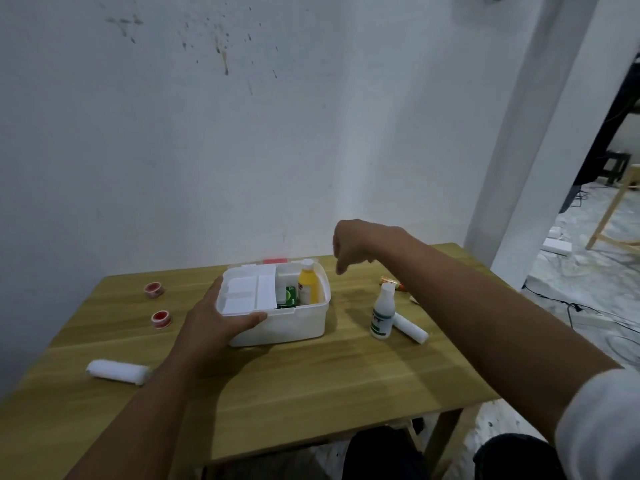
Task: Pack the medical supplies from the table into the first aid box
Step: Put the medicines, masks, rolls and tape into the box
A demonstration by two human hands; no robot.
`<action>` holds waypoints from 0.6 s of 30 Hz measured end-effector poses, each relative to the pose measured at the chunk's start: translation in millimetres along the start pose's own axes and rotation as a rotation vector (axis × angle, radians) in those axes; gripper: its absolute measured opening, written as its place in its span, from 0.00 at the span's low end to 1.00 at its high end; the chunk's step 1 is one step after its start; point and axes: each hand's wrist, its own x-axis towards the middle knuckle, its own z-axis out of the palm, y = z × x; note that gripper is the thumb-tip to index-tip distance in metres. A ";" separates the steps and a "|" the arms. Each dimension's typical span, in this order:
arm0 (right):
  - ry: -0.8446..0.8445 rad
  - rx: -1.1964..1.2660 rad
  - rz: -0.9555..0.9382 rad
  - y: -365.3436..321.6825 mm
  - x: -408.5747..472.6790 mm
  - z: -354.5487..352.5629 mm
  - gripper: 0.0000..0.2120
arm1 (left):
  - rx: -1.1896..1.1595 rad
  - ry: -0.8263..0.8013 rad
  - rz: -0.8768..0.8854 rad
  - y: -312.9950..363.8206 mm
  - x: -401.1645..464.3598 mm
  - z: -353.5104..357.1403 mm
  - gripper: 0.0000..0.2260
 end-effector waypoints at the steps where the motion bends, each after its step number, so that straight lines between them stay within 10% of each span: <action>1: -0.073 -0.042 0.052 4.4 -9.4 -2.9 0.21 | 0.002 -0.002 0.003 0.5 -0.3 0.1 0.44; 8: -0.220 -0.172 0.221 27.1 -41.4 24.2 0.14 | 0.011 -0.016 0.004 3.0 0.9 -0.5 0.40; 18: 0.268 0.211 -0.055 6.2 -23.2 -26.2 0.11 | 0.014 -0.025 -0.003 -1.4 2.3 -1.0 0.46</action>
